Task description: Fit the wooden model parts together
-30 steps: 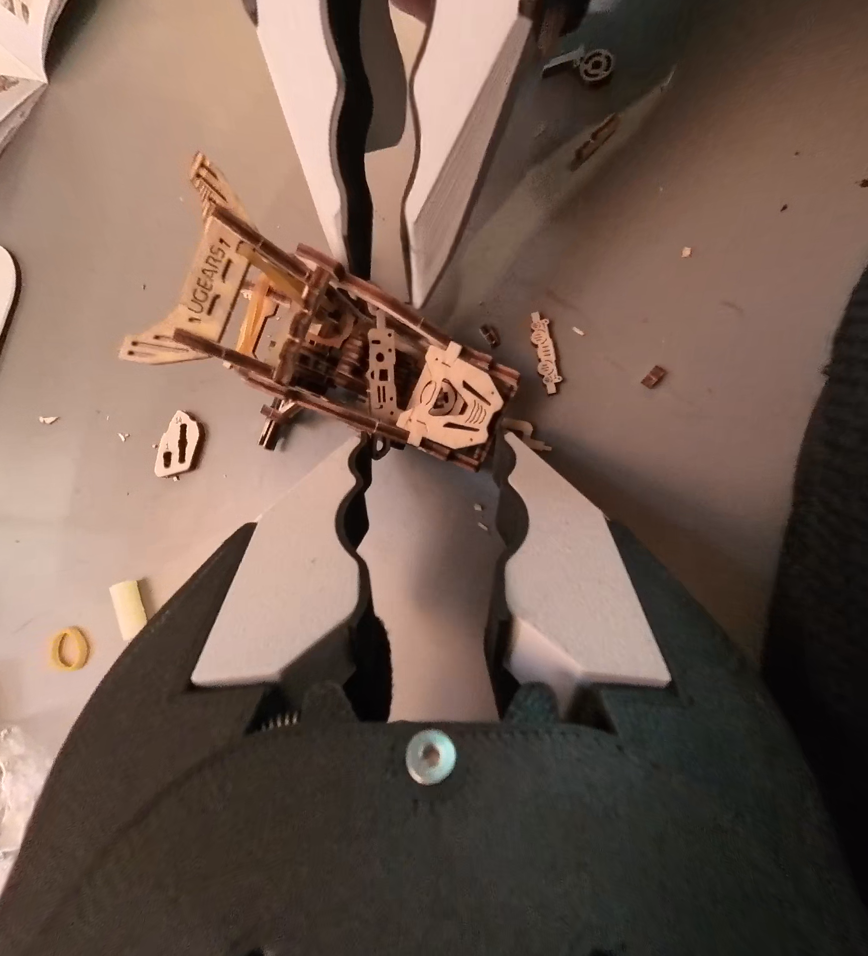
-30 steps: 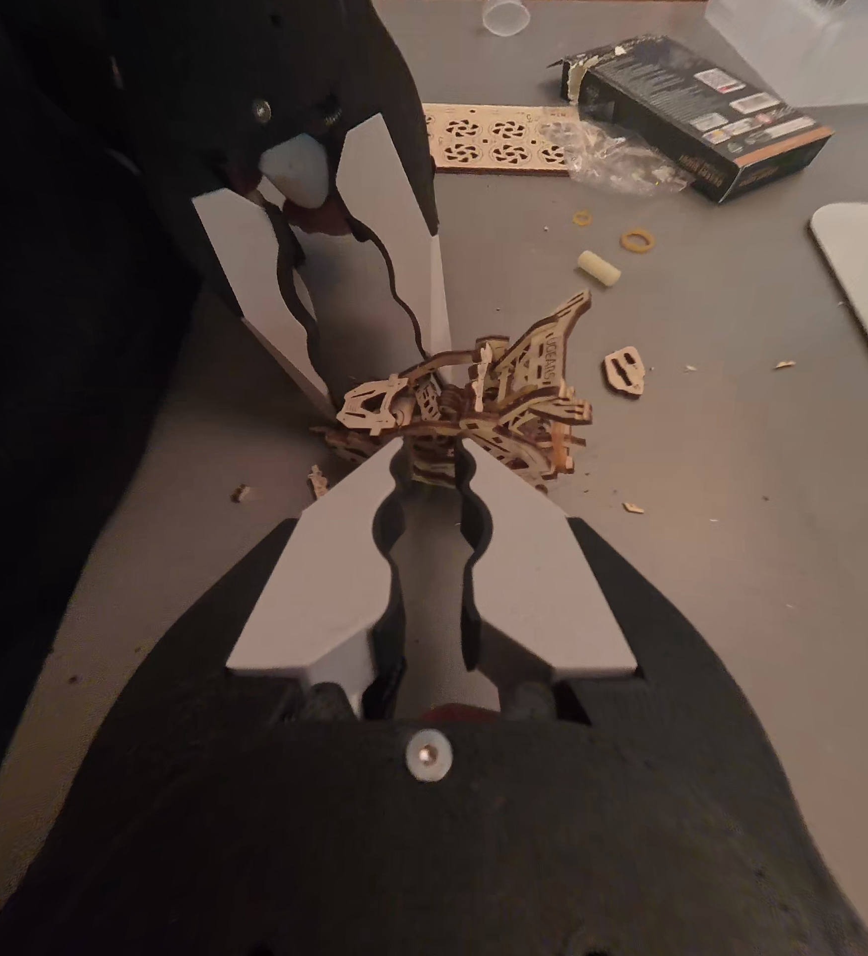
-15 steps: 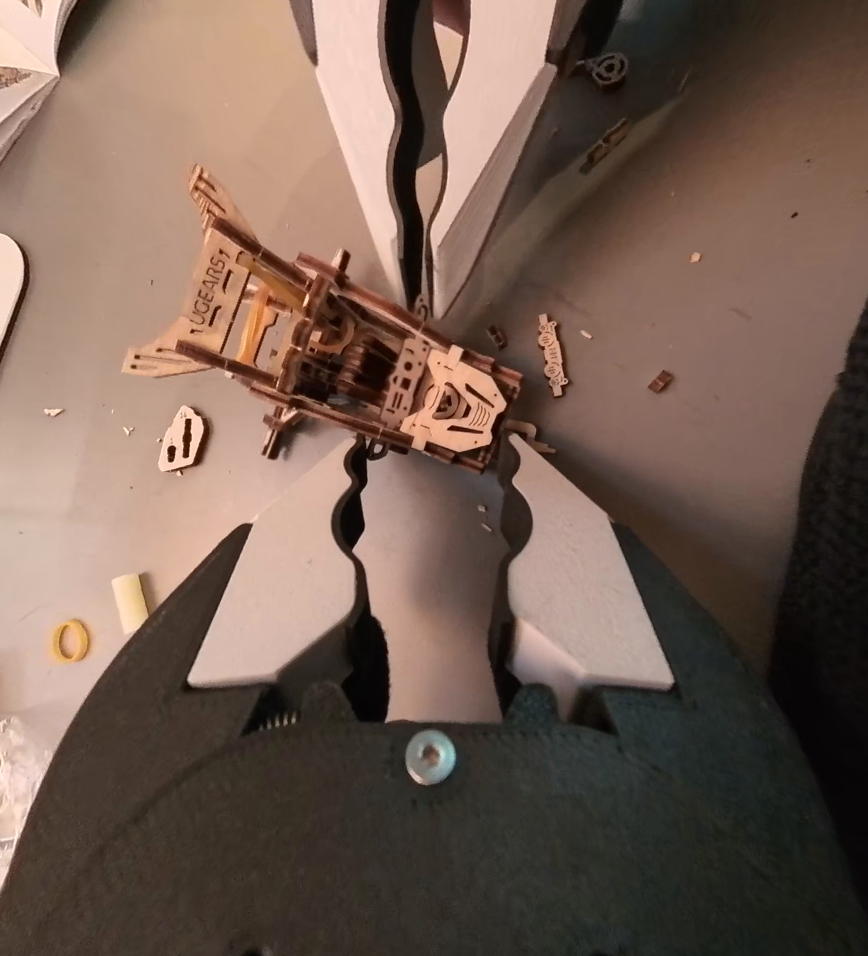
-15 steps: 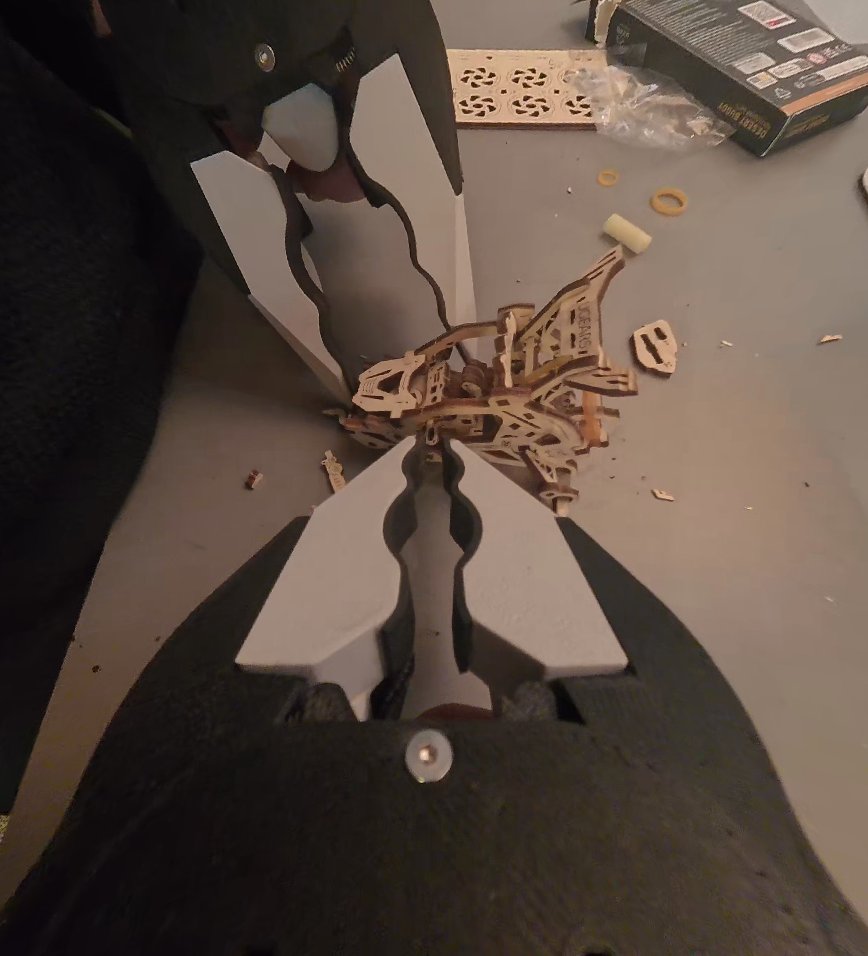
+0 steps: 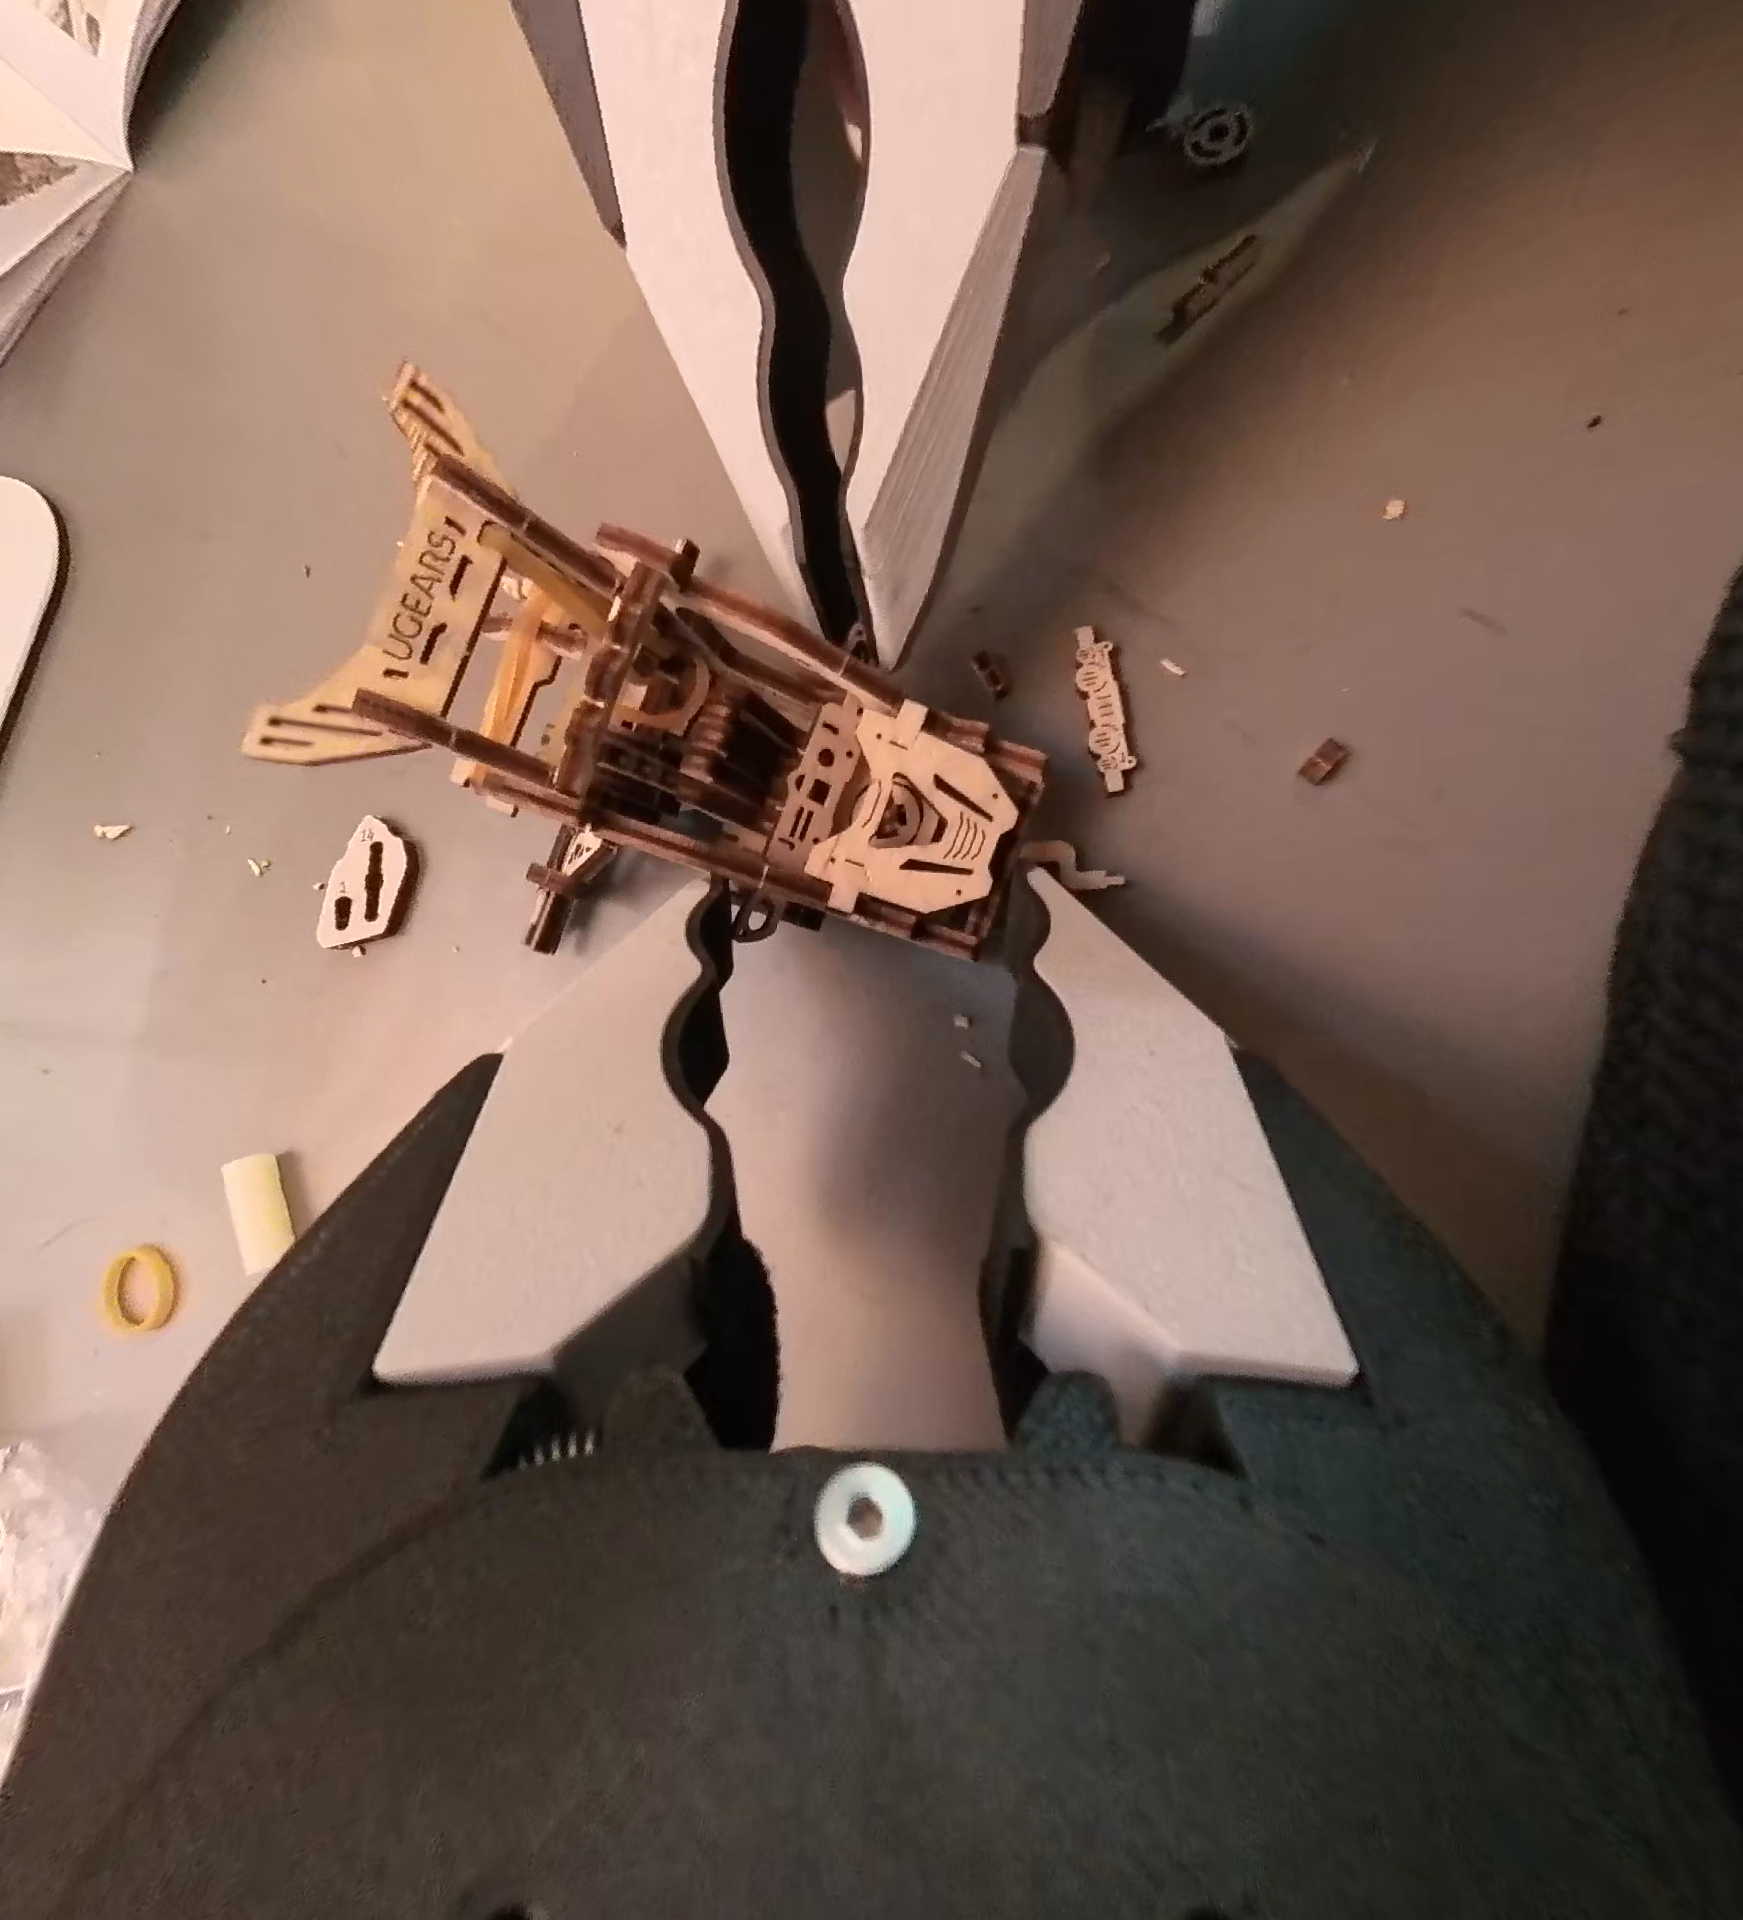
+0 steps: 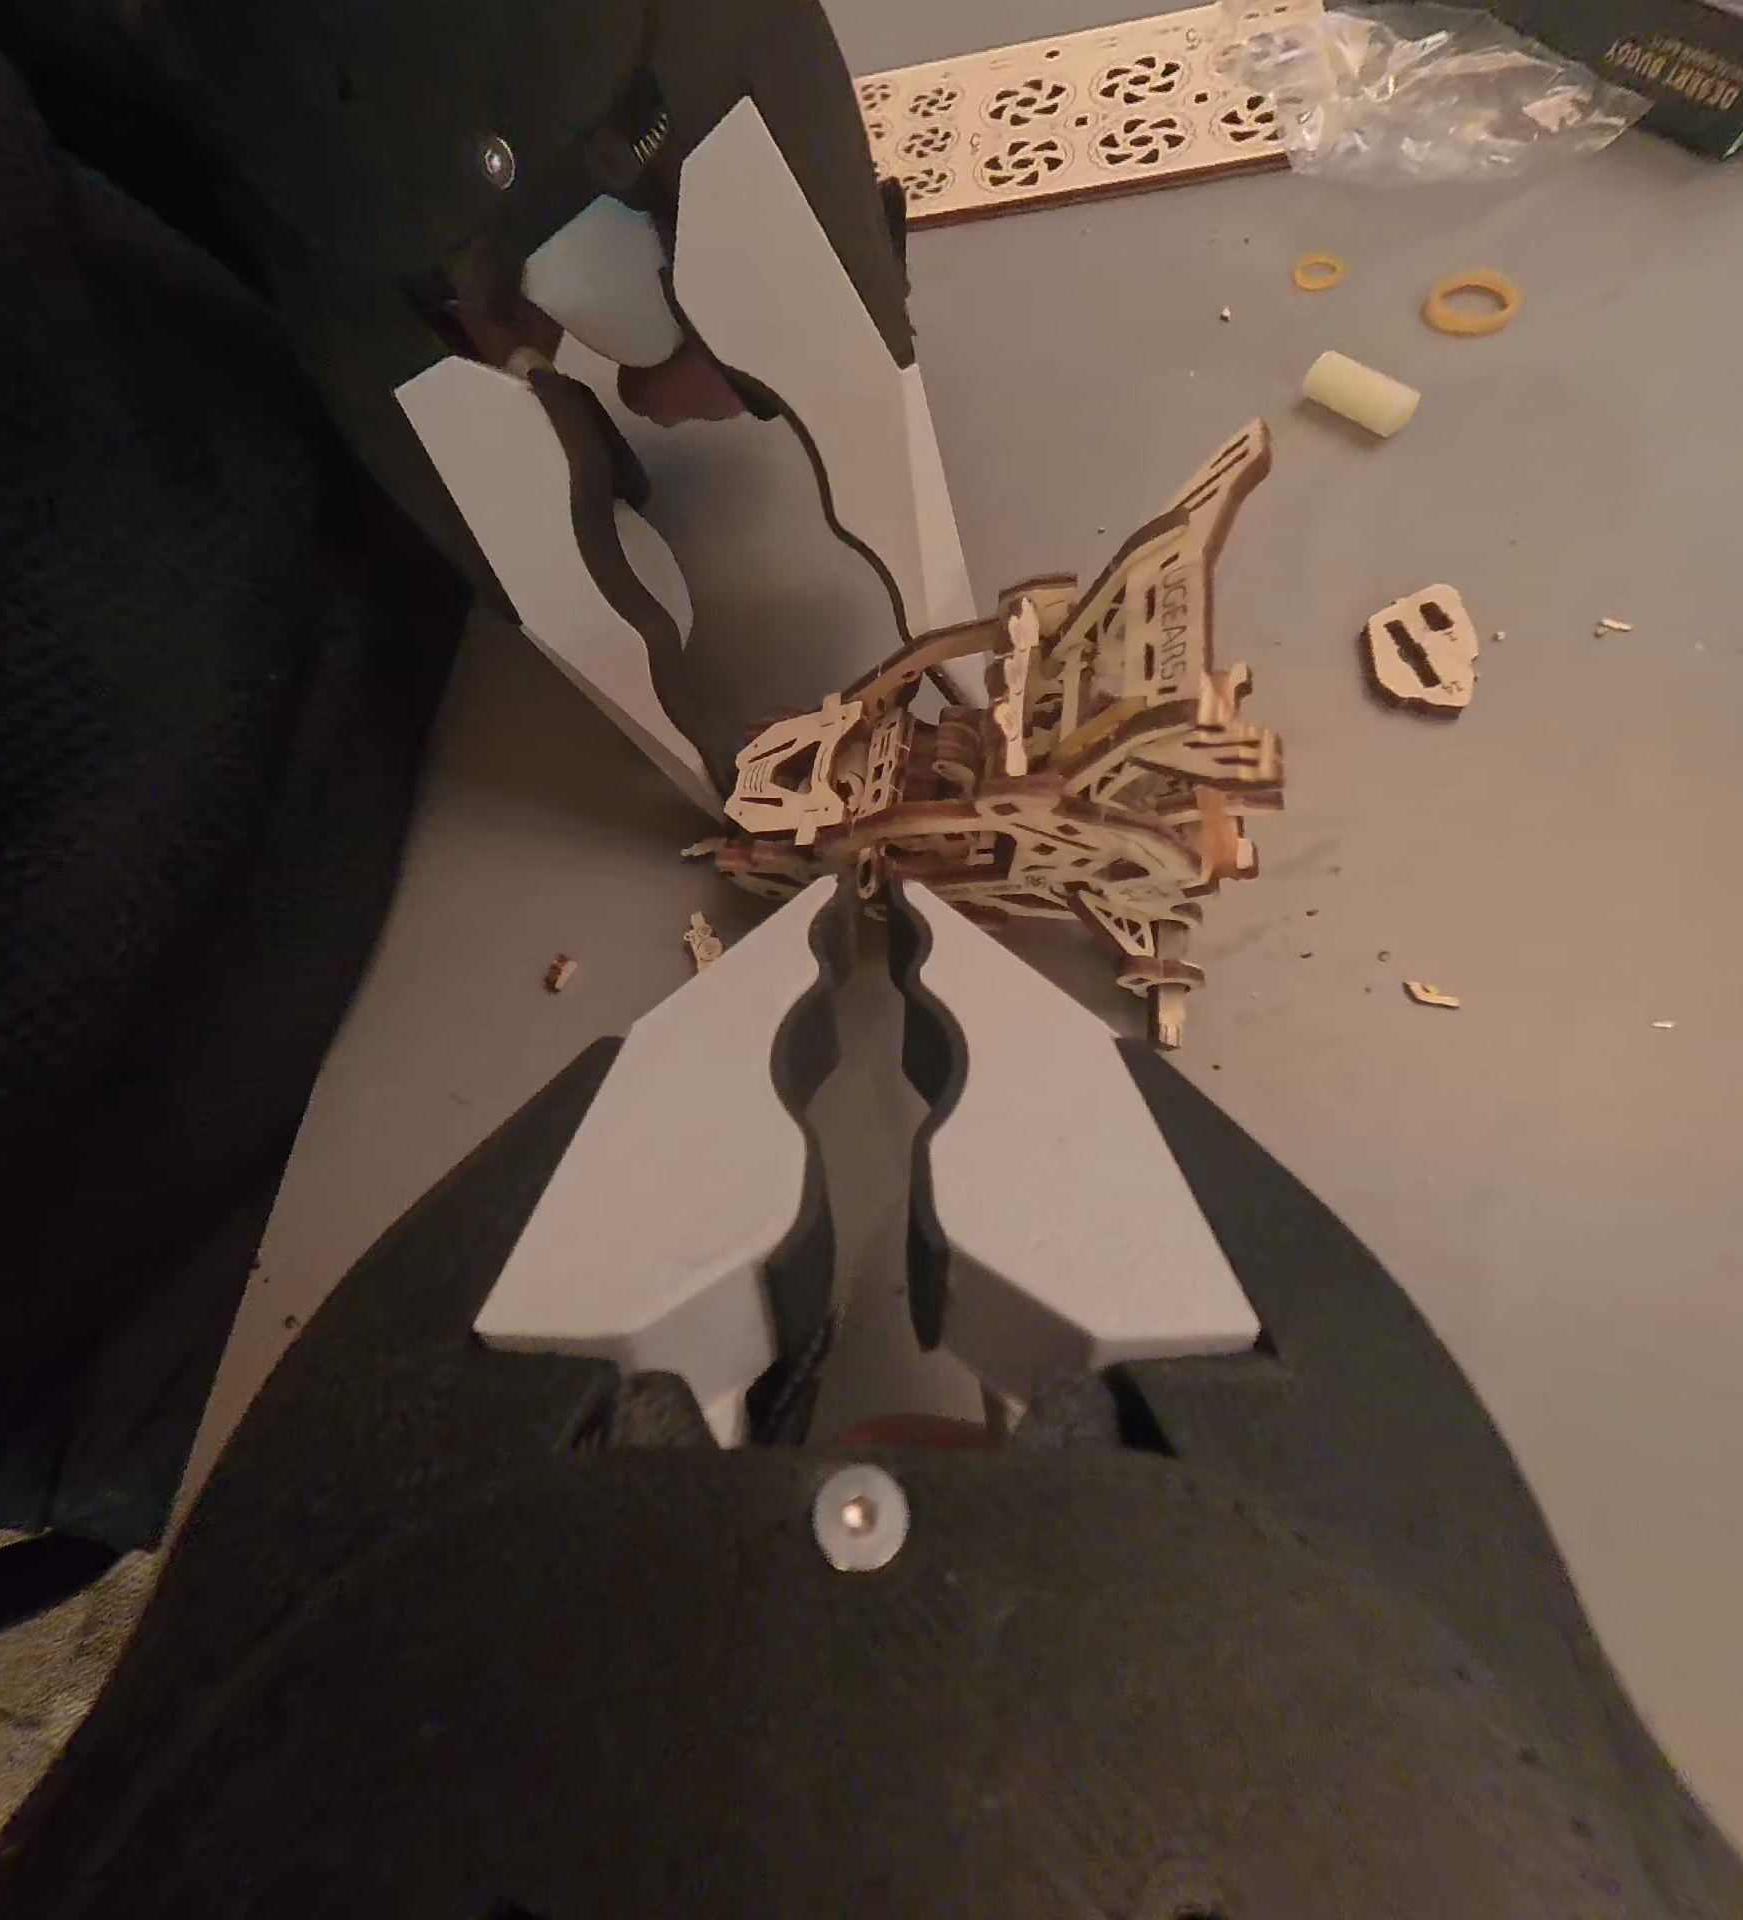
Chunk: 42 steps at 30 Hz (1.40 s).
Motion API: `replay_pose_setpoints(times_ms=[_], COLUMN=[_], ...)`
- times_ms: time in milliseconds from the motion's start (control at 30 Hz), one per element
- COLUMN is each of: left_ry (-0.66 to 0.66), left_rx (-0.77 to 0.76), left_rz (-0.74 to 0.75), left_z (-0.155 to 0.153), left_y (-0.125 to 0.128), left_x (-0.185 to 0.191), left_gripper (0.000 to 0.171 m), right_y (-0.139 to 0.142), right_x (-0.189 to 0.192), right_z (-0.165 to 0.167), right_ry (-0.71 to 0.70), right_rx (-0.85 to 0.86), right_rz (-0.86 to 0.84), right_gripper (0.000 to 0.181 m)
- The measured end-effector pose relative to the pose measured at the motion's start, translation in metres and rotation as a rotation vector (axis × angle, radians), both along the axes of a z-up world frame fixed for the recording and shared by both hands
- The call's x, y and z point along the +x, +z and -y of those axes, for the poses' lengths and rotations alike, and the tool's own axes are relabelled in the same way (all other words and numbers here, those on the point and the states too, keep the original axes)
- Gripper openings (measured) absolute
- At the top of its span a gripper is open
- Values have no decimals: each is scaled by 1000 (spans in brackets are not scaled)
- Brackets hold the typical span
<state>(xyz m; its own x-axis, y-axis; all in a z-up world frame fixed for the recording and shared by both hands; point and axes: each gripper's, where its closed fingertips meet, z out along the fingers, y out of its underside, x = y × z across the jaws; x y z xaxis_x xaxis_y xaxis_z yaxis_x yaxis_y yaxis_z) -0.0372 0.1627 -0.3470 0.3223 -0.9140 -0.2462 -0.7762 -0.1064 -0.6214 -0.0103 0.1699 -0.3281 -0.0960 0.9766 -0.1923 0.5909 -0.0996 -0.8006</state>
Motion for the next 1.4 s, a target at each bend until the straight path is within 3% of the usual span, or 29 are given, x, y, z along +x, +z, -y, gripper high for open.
replay_pose_setpoints(times_ms=[767, 1400], left_ry=[-15, 11], left_rx=[4, 2], left_rz=[12, 50], left_z=[1, 1], left_y=[-3, -5], left_x=[2, 1], left_gripper=[51, 51], right_y=[-2, -5], right_x=[0, -3], right_z=[5, 7], right_ry=[29, 32], right_rx=[-352, -432], right_rz=[58, 101], right_gripper=[0, 1])
